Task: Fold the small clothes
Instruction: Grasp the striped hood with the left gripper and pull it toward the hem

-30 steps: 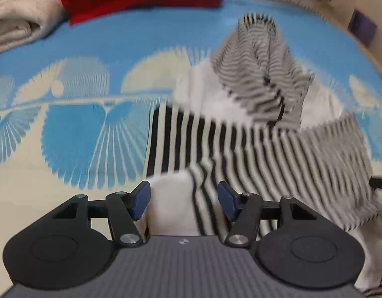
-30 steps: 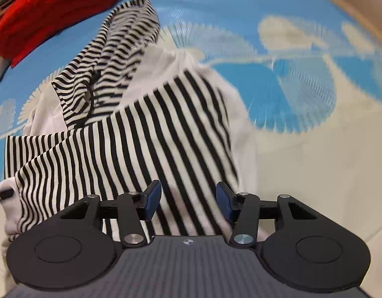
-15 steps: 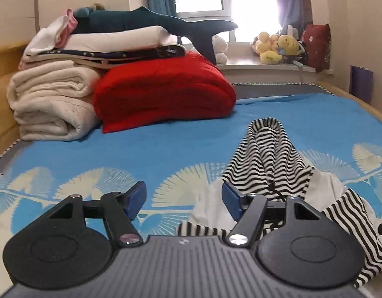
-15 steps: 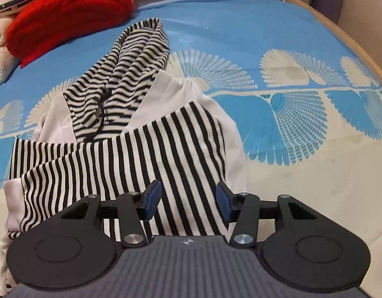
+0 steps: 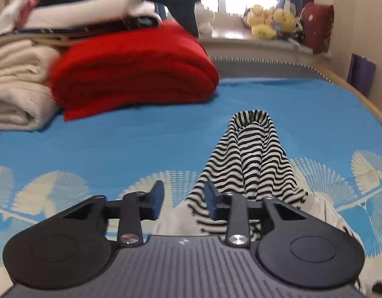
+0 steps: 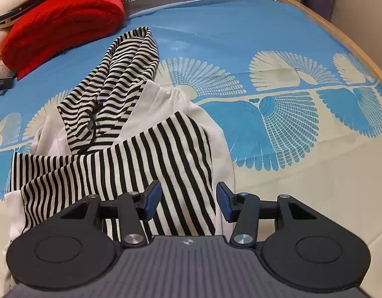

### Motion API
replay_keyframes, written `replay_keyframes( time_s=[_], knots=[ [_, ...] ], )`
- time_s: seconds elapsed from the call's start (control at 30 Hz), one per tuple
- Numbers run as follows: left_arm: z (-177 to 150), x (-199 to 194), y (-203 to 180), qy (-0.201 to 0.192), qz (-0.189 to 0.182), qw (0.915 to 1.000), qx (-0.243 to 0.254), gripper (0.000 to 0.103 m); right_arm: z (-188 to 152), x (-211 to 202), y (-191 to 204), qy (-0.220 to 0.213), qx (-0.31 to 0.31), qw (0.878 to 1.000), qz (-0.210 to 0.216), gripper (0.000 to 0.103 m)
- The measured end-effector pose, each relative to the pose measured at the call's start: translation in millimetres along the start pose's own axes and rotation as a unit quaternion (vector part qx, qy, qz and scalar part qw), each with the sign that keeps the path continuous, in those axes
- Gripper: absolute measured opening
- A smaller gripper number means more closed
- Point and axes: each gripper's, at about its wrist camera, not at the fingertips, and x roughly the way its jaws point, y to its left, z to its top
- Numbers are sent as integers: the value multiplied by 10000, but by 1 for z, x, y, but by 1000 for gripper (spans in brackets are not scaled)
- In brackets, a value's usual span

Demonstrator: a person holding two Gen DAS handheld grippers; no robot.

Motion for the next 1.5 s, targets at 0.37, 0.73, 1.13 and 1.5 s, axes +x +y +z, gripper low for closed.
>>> replay_keyframes(
  time_s=[0.37, 0.73, 1.13, 1.5],
  knots=[
    [37, 150, -24, 605, -467, 9970, -90, 26, 5, 9, -1, 90, 29, 10000, 3, 51],
    [60, 236, -49, 888, -553, 9929, -560, 54, 5, 20, 8, 230, -19, 9997, 55, 51],
    [59, 213, -83, 357, -731, 9954, 507, 3, 9, 22, 14, 266, -4, 9996, 90, 51],
    [-86, -67, -23, -619, -1827, 9637, 1844, 3, 17, -2, -9, -38, 576, 9982, 155, 51]
  ],
)
